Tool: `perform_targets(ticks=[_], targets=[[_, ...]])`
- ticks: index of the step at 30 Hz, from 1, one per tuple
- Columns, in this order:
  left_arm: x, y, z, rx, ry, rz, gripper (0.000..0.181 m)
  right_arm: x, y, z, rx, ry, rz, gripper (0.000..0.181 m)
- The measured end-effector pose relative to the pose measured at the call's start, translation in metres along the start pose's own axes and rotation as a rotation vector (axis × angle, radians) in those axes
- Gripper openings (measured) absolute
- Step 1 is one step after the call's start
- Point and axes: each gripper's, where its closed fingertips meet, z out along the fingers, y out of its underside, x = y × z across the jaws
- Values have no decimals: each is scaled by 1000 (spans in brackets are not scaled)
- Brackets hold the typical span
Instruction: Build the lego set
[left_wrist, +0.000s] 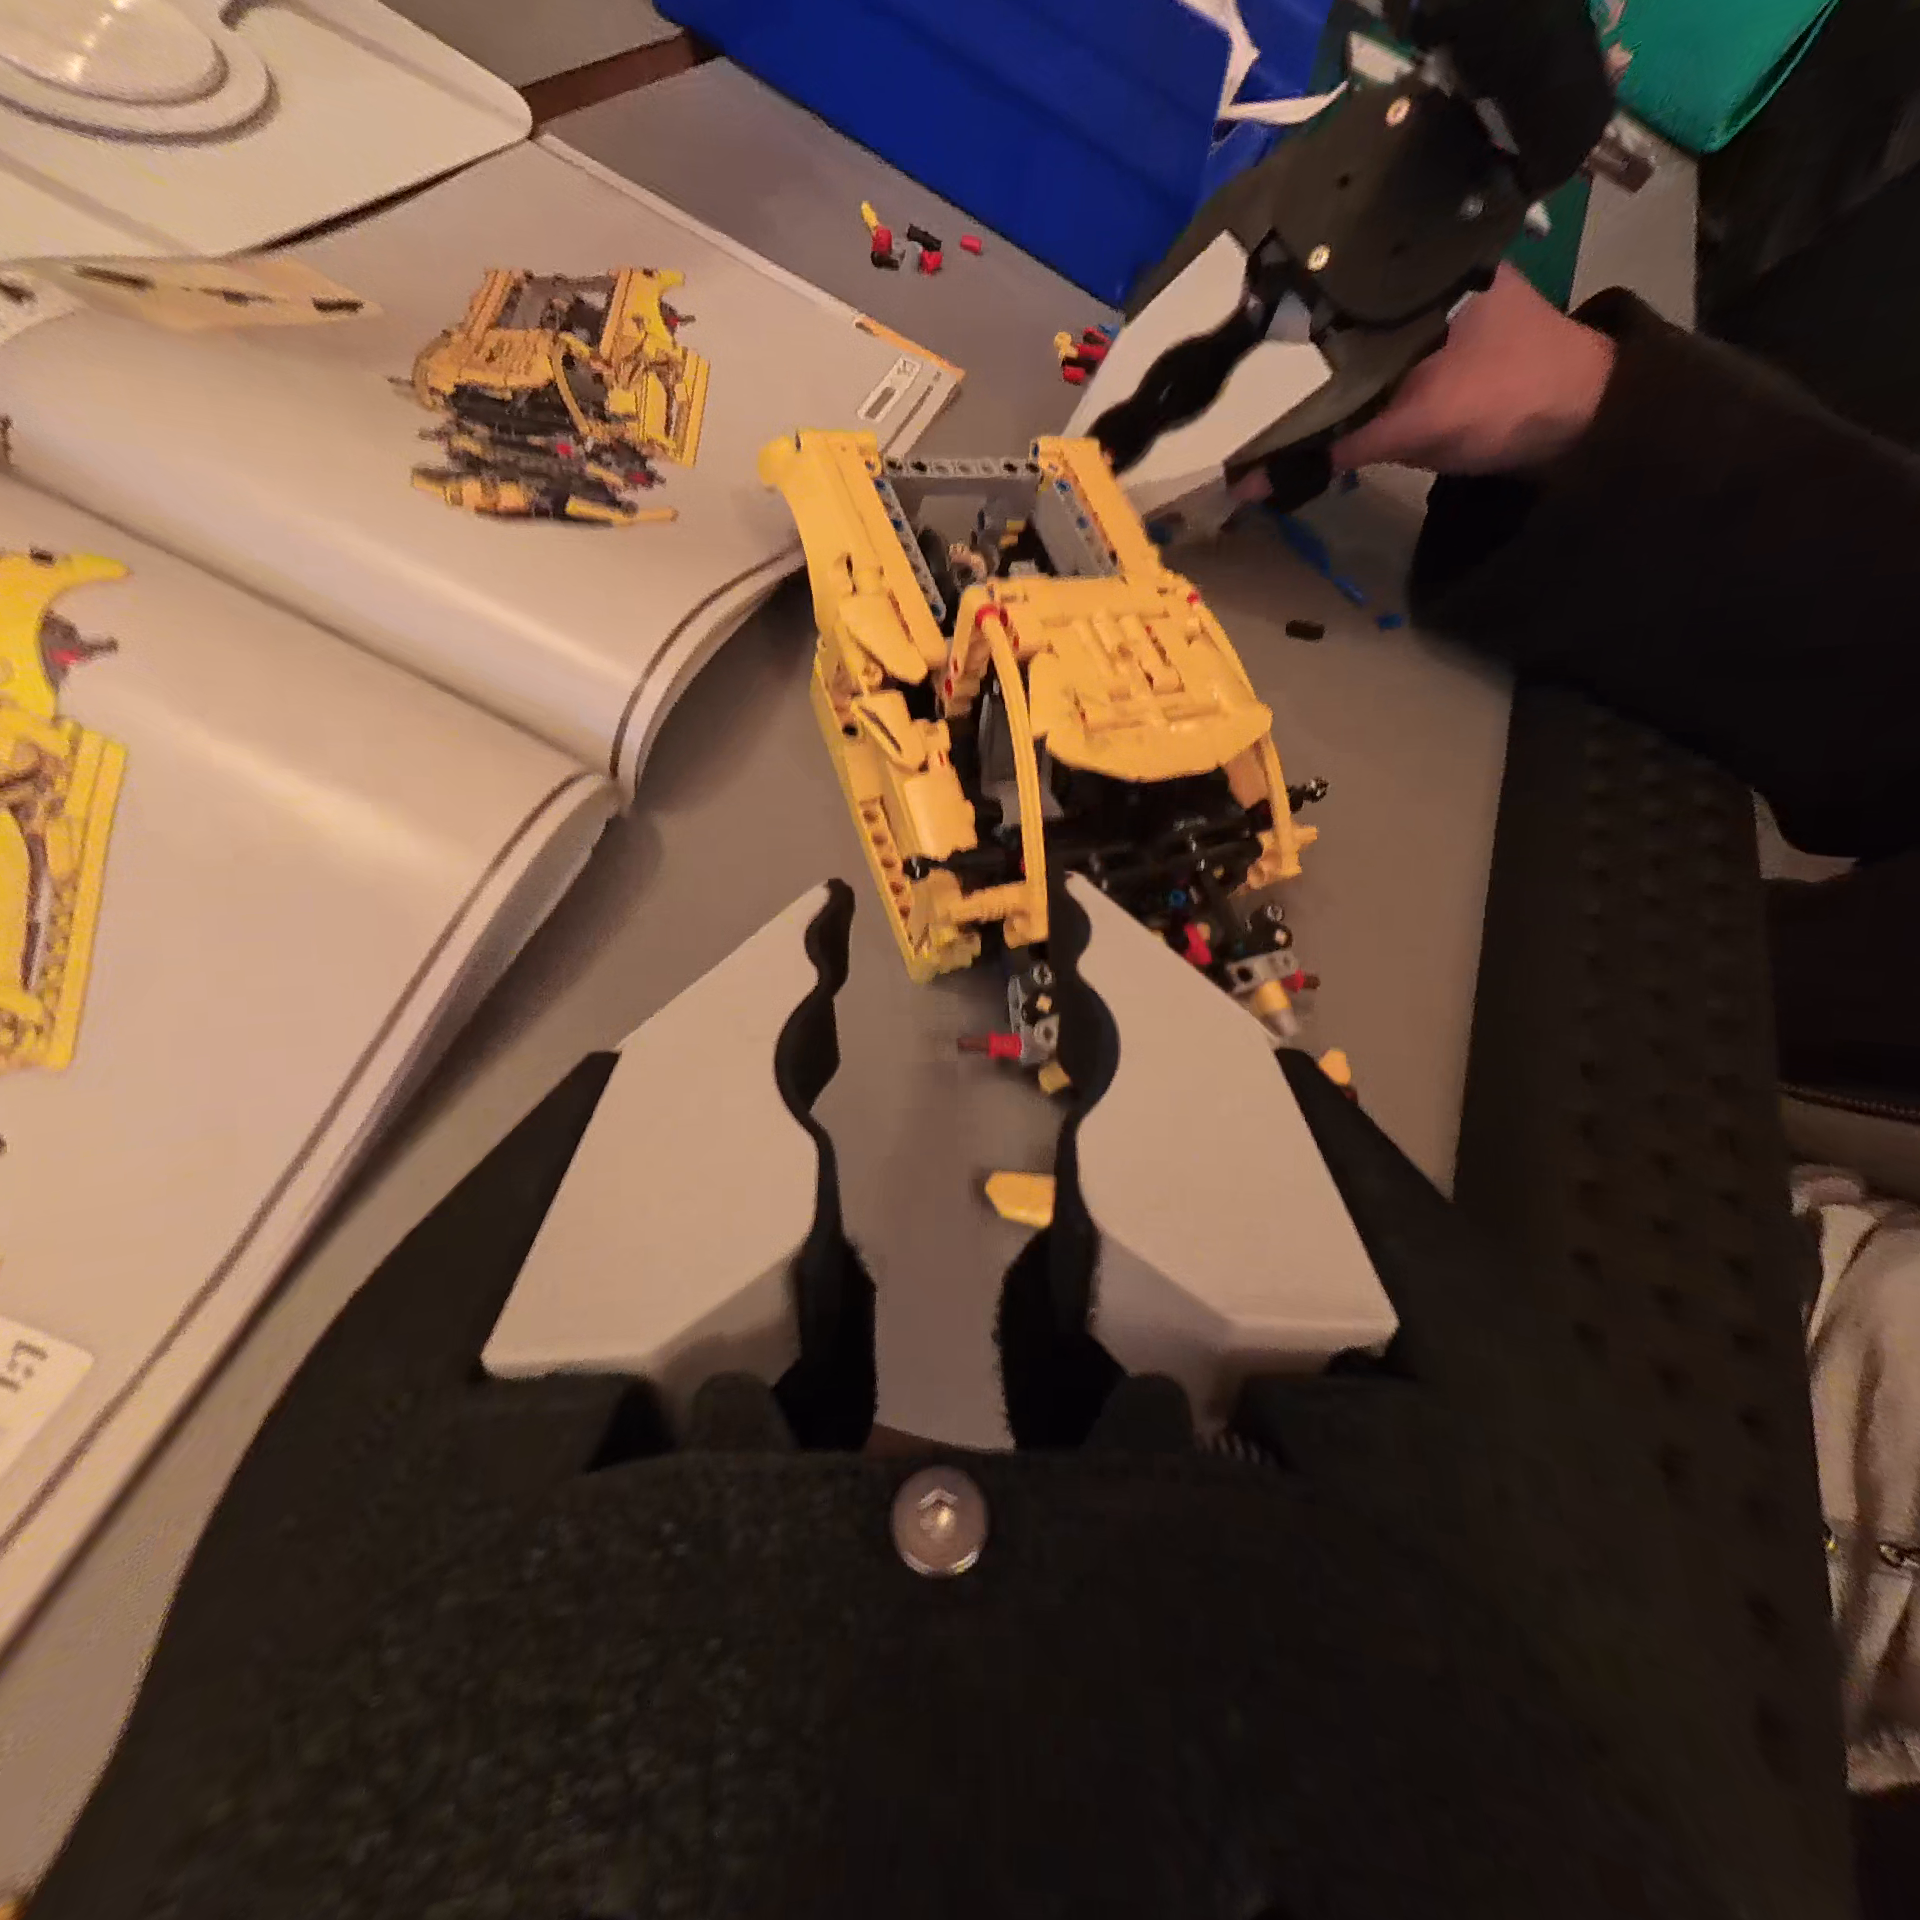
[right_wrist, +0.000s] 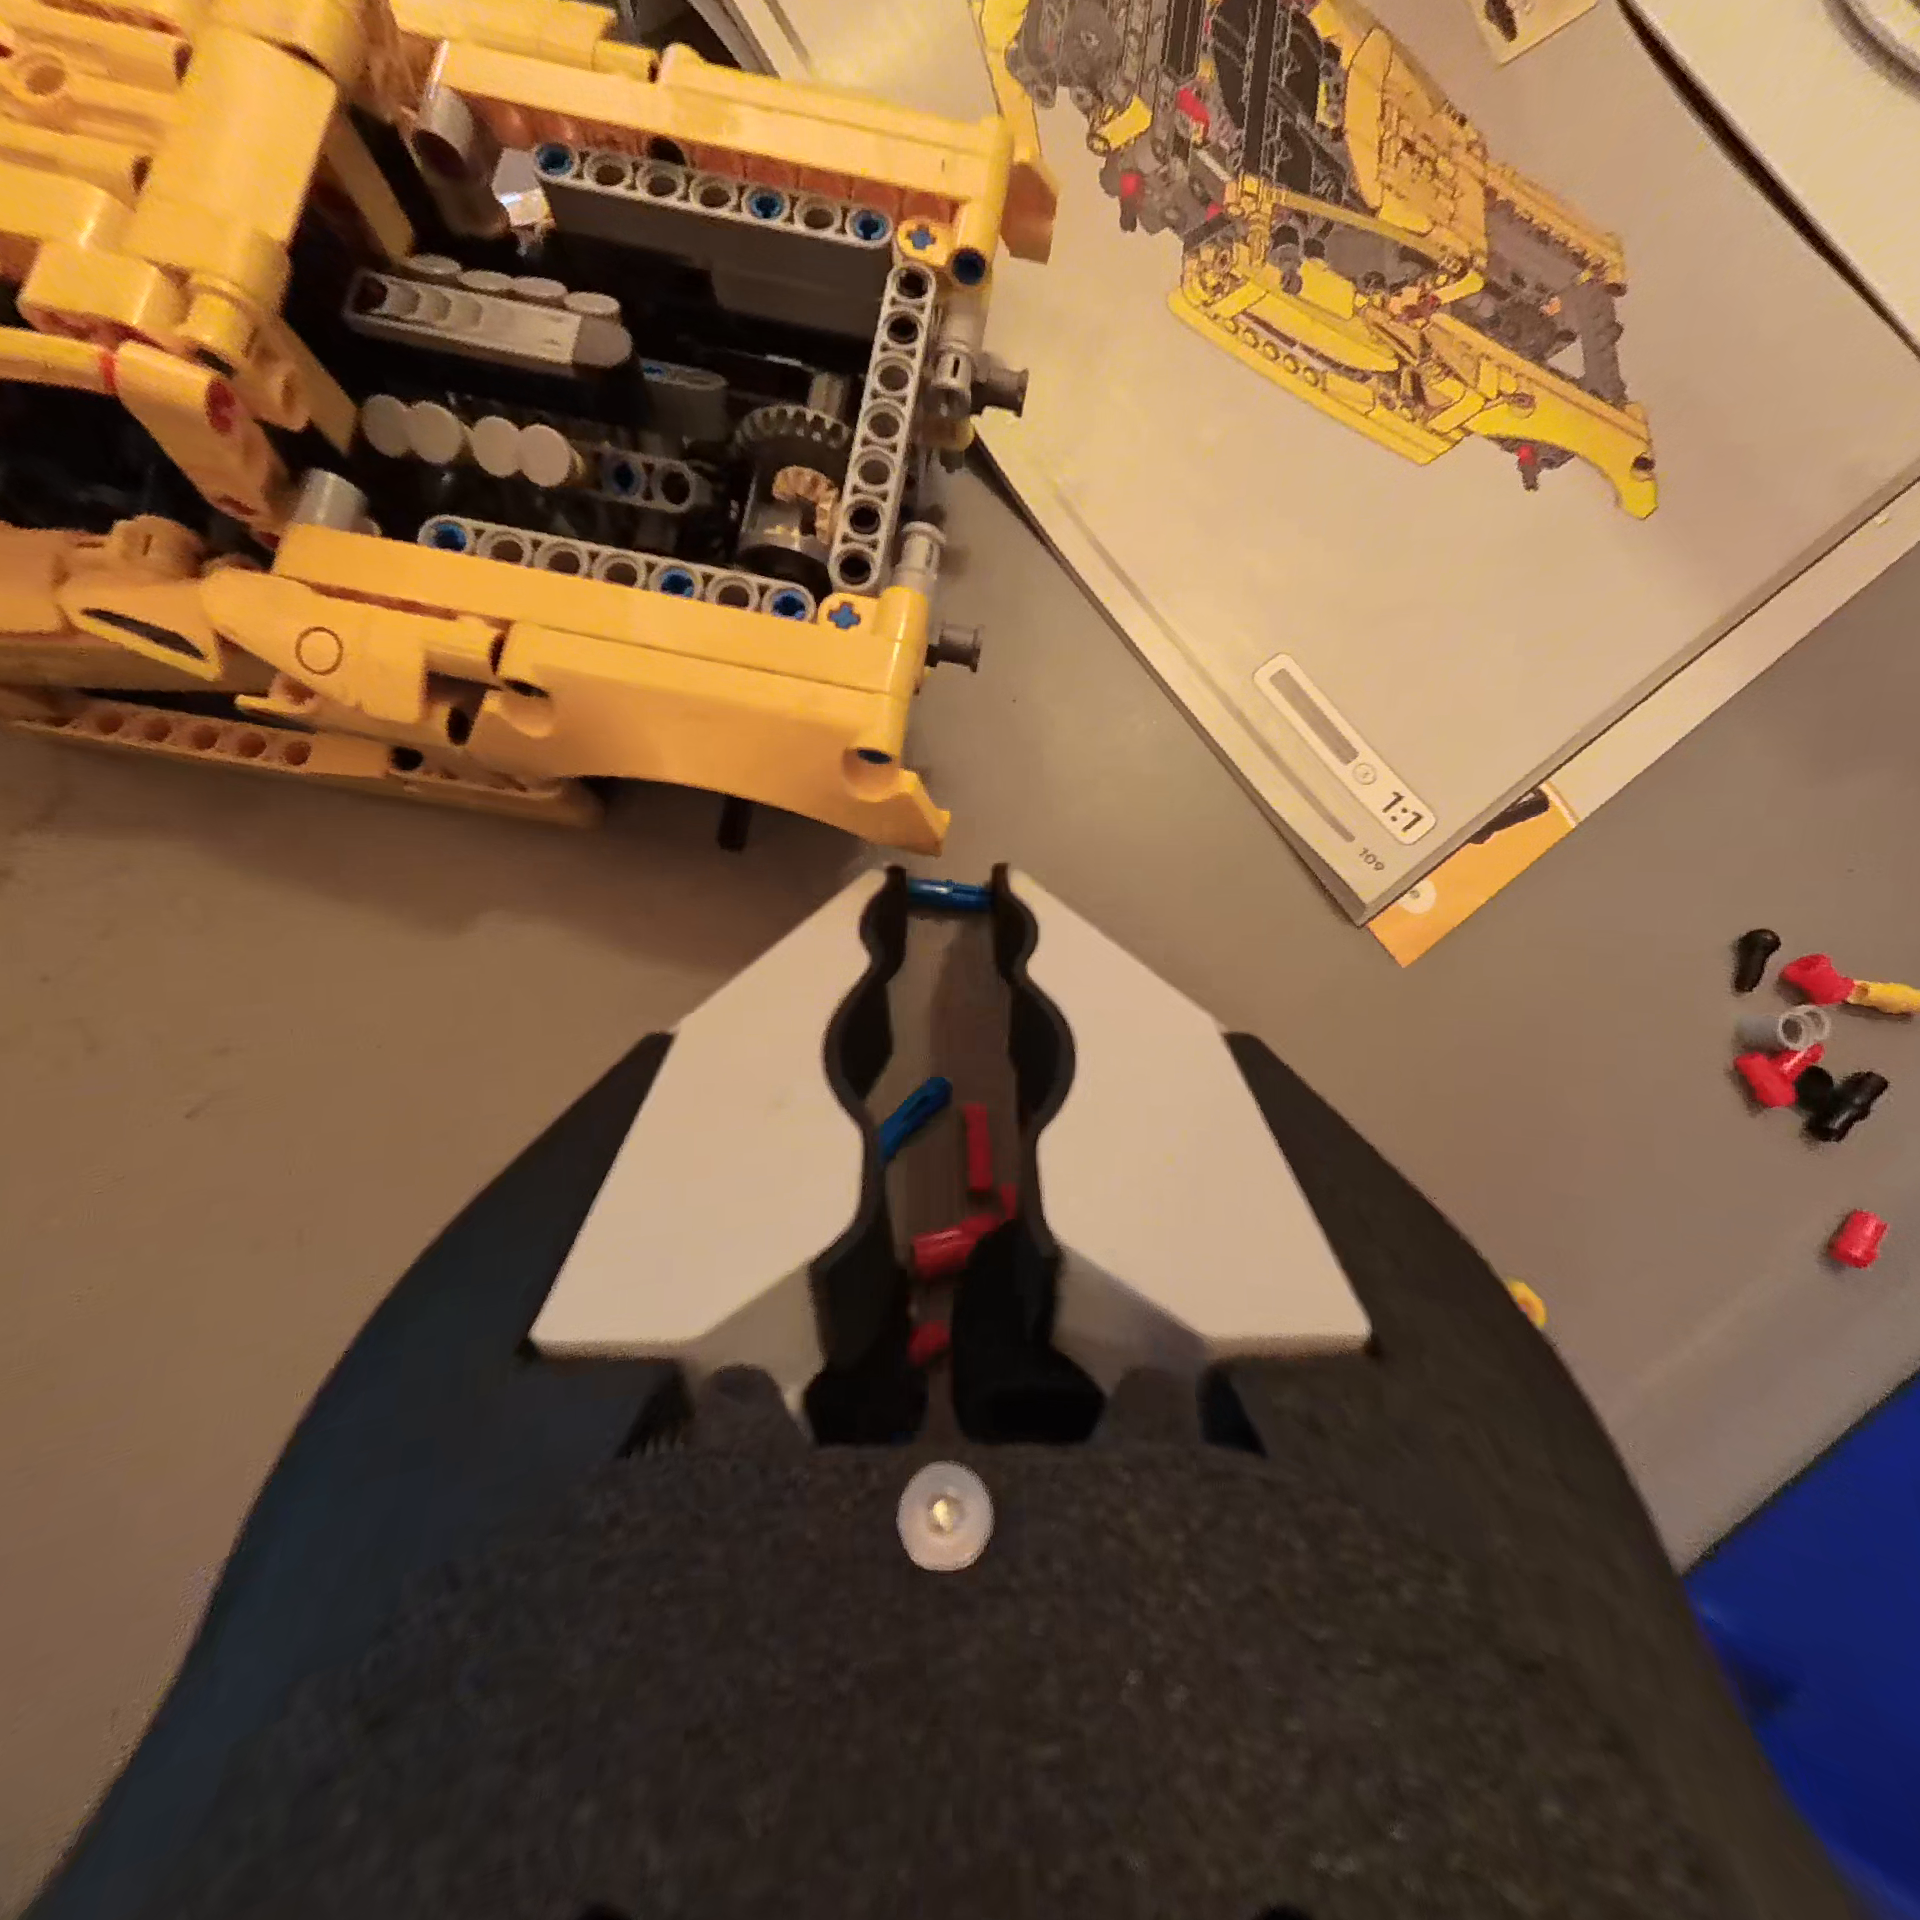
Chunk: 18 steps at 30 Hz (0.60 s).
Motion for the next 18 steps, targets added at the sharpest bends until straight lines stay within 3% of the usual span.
perform_targets(ticks=[5, 10, 13, 18], targets=[[-1, 30, -3, -27, -14, -37, 38, 26, 16, -23, -47, 134, -24, 15], [-1, 33, -10, -4, -32, -20, 38, 50, 40, -70, -45, 176, 114, 14], [-3, 35, -9, -5, -35, -21, 38, 55, 67, -89, -46, 183, 171, 14], [-10, 39, -7, -20, -84, 32, 38, 40, 85, -103, -27, 108, 227, 14]])
